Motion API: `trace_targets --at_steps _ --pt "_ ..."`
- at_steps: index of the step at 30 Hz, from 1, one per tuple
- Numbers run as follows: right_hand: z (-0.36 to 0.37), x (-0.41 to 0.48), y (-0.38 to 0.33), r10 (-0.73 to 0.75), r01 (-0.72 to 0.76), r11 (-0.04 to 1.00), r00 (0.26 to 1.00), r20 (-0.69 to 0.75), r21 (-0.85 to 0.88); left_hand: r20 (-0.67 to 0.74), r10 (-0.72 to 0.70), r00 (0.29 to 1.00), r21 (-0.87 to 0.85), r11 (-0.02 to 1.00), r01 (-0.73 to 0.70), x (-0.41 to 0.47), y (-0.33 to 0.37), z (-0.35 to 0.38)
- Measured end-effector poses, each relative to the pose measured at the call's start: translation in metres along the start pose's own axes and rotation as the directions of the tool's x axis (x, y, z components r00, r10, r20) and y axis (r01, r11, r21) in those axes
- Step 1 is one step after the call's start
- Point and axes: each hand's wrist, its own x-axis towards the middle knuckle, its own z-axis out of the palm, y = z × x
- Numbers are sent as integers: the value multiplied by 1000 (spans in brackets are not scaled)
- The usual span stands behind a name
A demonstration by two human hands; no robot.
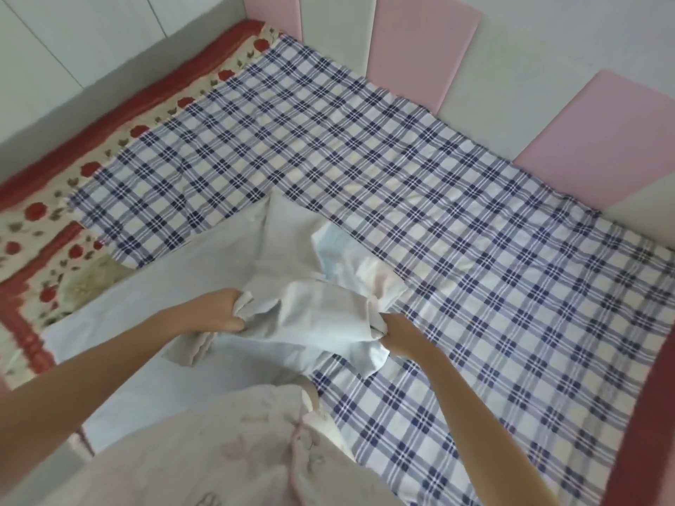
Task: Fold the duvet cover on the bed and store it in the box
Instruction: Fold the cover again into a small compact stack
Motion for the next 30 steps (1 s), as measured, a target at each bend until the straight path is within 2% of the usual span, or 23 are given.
trace_targets --at_steps 4,6,8,10,13,16,18,19,21,23,25,26,28,30 --pt "60 -37 31 -11 13 1000 967 254 -8 85 63 994 270 959 -84 -32 13 62" --pt "82 -61 45 -19 -9 996 953 303 90 169 89 982 428 890 -155 -47 14 87" --pt "95 -83 56 -37 -20 986 942 333 166 220 89 972 508 840 -192 -53 14 111" --pt "103 -98 64 -15 -17 997 928 373 81 200 140 970 553 801 -230 -53 10 133" --pt "122 -109 71 50 6 987 936 348 -158 50 230 972 547 808 -219 -55 2 165" --pt "126 -107 68 48 1 960 984 169 -281 -79 218 973 482 863 -154 -67 -3 191" --pt "114 -101 61 -20 -3 969 996 -90 -247 -249 157 956 366 929 -57 -81 -8 198" --pt "104 -98 54 -57 14 979 976 -211 -203 -372 136 918 256 966 -40 -90 -10 196" --pt "78 -85 27 -170 115 980 909 -381 -163 -620 93 779 81 995 -54 -111 -11 188" --pt "56 -64 -6 -261 208 964 850 -458 -165 -745 44 665 5 998 -61 -133 -7 184" --pt "47 -39 -36 -293 222 952 860 -417 -211 -773 -63 631 -74 997 9 -144 -4 192" --pt "47 -29 -49 -282 209 951 890 -357 -228 -747 -147 649 -135 988 68 -146 -4 197" --pt "54 -10 -70 -221 177 957 957 -187 -228 -604 -321 729 -249 945 211 -147 -8 207" --pt "68 -3 -76 -168 160 957 986 -14 -241 -455 -382 804 -231 923 308 -144 -10 212"
